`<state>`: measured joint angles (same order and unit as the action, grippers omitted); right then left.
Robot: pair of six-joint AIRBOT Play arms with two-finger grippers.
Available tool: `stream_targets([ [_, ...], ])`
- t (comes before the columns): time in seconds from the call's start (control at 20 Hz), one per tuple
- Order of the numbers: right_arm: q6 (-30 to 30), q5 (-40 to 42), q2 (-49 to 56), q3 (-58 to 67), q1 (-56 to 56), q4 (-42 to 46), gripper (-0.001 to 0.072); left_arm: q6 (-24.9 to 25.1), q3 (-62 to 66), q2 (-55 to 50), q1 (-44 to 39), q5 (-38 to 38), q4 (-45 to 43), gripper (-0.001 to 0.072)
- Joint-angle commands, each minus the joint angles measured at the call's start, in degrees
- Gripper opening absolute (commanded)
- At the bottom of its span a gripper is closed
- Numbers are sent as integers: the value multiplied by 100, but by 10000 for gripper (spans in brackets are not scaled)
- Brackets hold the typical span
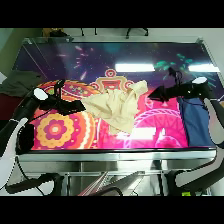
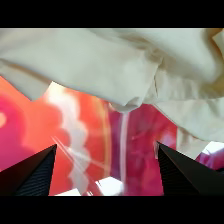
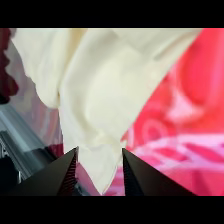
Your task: Fold the shirts.
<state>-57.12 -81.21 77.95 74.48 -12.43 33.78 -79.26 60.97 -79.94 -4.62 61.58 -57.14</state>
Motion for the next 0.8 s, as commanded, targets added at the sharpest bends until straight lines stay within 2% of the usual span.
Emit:
stream_targets([
  [0.0,-208,533,-811,-1690,216,463,506,33,-195,-57,-245,-459,35,681],
  [0.05,-210,866,-1038,-2240,393,459,564,35,-291,-57,-422,-765,33,681],
  [0.1,-212,1156,-1178,-2653,601,459,586,33,-372,-57,-625,-1134,33,680],
  [0.2,-203,1633,-1235,-3154,1088,319,586,13,-372,-157,-881,-1683,33,680],
  [0.35,-120,2179,-1113,-3226,1843,-4,585,15,87,-702,-1078,-1504,20,661],
  [0.55,-120,2774,-1029,-3222,2415,-269,567,15,968,-1532,-1239,-1167,15,661],
  [0.6,-114,2874,-1019,-3217,2452,-345,455,15,1189,-1711,-1255,-1084,20,658],
  [0.65,87,2931,-1019,-3211,2463,-437,188,13,1419,-1897,-1266,-918,20,500],
  [0.7,280,2931,-1019,-3191,2463,-608,35,17,1652,-2057,-1268,-660,24,230],
  [0.75,345,2879,-1032,-3126,2463,-664,18,17,1860,-2170,-1266,-385,24,66],
])
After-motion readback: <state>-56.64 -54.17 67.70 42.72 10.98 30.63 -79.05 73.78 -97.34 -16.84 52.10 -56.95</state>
